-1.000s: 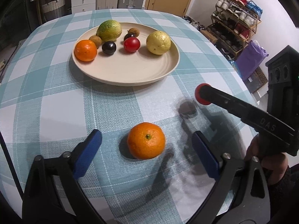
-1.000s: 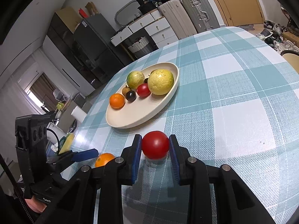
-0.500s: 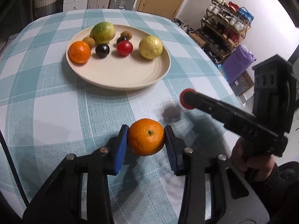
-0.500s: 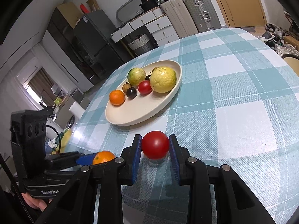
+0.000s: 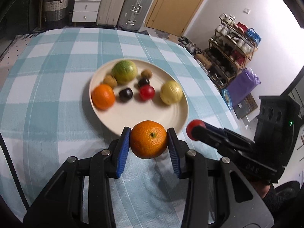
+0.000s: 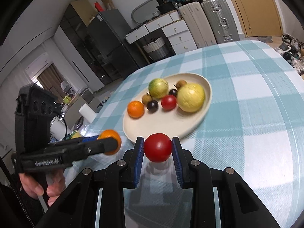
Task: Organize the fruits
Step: 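Carry the orange with the left tool while the right tool carries the tomato onto the plate, opening both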
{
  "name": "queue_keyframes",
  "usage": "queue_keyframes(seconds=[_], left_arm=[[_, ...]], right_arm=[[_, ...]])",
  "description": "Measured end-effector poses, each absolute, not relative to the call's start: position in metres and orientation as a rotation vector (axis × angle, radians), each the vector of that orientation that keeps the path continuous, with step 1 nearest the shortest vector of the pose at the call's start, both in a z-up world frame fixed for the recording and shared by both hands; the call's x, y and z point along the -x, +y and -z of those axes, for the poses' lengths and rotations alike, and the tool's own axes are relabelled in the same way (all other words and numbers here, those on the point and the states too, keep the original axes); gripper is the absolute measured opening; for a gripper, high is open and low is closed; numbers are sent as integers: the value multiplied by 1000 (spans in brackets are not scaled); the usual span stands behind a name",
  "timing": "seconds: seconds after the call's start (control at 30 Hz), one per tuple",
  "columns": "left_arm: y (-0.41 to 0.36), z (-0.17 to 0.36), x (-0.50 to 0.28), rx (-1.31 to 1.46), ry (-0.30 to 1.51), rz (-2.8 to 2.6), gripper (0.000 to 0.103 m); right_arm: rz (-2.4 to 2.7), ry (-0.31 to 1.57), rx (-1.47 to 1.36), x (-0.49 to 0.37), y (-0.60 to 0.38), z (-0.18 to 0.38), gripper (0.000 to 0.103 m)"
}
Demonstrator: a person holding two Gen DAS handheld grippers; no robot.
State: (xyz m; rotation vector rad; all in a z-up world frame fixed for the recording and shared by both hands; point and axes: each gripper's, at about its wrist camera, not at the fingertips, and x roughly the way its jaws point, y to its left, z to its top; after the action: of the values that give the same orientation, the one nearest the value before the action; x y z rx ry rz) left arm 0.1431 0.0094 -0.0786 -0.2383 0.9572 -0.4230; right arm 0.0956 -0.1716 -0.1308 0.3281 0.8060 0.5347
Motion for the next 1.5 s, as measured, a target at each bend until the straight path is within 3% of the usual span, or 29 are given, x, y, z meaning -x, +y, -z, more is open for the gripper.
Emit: queue_keyframes(seconds=[1.13,1.23,1.5], left_arm=[[9,115,-223,328,1004,414,37],[9,108,-220,320,986,411,37],[17,88,-203,320,938,375,47]], right_arm=[[-551,845,-325,-168,-143,137,32],[-553,814,-319,-164,-145,132,45],[-517,736,-346,-147,-163,115,51]])
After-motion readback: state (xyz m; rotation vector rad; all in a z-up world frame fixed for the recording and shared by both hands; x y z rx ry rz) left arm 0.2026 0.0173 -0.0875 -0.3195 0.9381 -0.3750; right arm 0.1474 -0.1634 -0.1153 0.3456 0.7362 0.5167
